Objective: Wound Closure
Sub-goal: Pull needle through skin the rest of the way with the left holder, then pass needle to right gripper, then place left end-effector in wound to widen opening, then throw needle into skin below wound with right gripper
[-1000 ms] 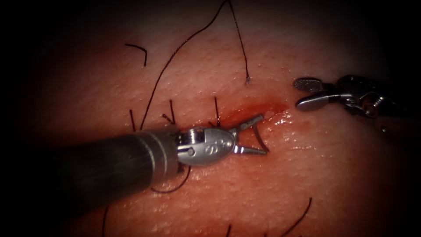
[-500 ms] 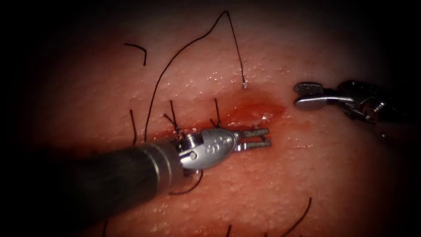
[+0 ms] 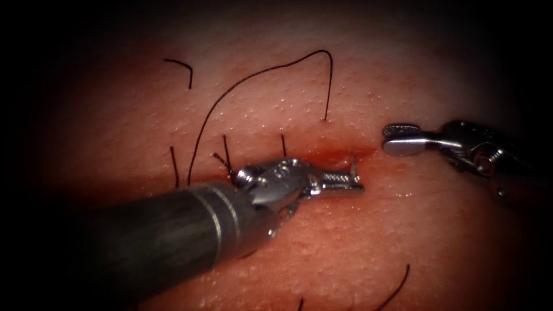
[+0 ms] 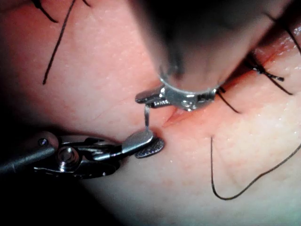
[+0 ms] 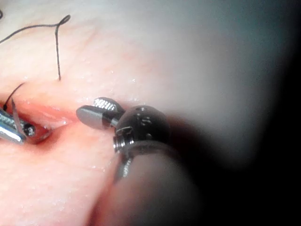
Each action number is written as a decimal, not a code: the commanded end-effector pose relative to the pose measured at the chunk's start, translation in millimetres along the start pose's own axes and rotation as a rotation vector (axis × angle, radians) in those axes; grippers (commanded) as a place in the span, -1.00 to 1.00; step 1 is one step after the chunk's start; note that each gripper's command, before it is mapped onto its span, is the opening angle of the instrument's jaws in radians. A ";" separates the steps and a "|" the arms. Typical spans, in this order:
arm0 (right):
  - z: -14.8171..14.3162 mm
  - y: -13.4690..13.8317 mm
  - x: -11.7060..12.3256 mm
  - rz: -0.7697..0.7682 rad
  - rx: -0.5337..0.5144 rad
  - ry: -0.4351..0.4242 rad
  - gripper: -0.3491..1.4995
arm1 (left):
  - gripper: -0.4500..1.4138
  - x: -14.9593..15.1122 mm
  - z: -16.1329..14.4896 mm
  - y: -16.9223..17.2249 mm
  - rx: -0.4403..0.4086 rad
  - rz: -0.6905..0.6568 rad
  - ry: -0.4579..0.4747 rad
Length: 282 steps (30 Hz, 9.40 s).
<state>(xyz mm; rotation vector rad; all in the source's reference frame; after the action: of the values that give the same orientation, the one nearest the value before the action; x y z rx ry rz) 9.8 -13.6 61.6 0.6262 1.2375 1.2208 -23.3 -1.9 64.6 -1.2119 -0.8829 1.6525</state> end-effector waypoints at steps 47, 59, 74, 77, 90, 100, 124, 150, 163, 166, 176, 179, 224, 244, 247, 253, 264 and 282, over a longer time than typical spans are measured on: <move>0.2 -1.2 -2.4 0.197 0.027 -0.014 -0.31 | -1.00 11.3 -5.4 8.1 0.159 1.260 0.063; 1.0 -4.7 -0.4 0.465 0.126 -0.108 0.80 | -1.00 3.2 -4.1 4.4 0.175 1.372 0.052; 4.6 -7.8 0.5 0.518 0.138 -0.048 0.80 | -1.00 1.6 -3.3 4.6 0.173 1.439 0.066; 5.0 -8.1 0.4 0.518 0.135 -0.043 0.82 | -1.00 1.7 -3.2 4.7 0.175 1.444 0.065; 6.6 -9.0 0.4 0.522 0.137 -0.040 0.73 | -1.00 1.5 -3.0 5.1 0.176 1.464 0.064; 7.7 -9.6 0.3 0.506 0.156 -0.051 -0.18 | -1.00 1.2 -2.6 5.3 0.177 1.466 0.064; 7.5 -9.9 1.0 0.390 0.086 -0.015 -1.00 | 0.24 2.2 -3.0 6.6 0.200 1.279 0.160; 4.9 -7.5 4.5 -0.094 0.259 0.150 -1.00 | -1.00 3.6 -3.2 -3.5 0.267 0.827 -0.275; 4.5 -9.2 4.7 -0.302 0.315 0.168 -1.00 | -1.00 4.3 -1.7 -8.1 0.318 0.783 -0.435; 4.5 -9.3 5.1 -0.338 0.319 0.170 -1.00 | -1.00 4.2 -1.3 -8.8 0.317 0.772 -0.474; 4.6 -9.0 6.5 -0.417 0.346 0.180 -1.00 | -1.00 4.0 -1.4 -11.2 0.349 0.776 -0.619; 4.8 -8.8 6.7 -0.445 0.343 0.186 -1.00 | -1.00 3.9 -1.5 -11.7 0.345 0.766 -0.655; 9.8 -6.4 6.1 -1.247 0.140 0.385 -1.00 | -0.08 0.9 -1.1 -9.6 0.319 0.645 -0.702; 9.1 -5.1 -0.7 -1.276 0.141 0.308 -1.00 | -0.06 1.7 -1.6 -9.2 0.312 0.636 -0.625; 9.1 -5.2 0.4 -1.235 0.146 0.299 -1.00 | -0.21 2.8 -2.1 -8.5 0.329 0.633 -0.538; 9.2 -5.0 1.7 -1.153 0.172 0.215 -1.00 | -0.31 6.6 -4.7 -4.6 0.428 0.727 -0.244; 10.1 -3.3 3.6 -1.014 0.202 0.091 -1.00 | -0.55 3.0 -4.7 4.9 0.502 0.817 -0.149; 11.2 -2.1 4.5 -0.671 0.298 -0.088 -1.00 | -0.60 -2.9 -0.1 5.0 0.440 0.863 -0.222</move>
<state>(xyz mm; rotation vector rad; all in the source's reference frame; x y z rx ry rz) 19.5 -7.8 60.9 0.4159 1.4086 0.4556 -23.5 -6.6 60.6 -1.1662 -0.0499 2.5307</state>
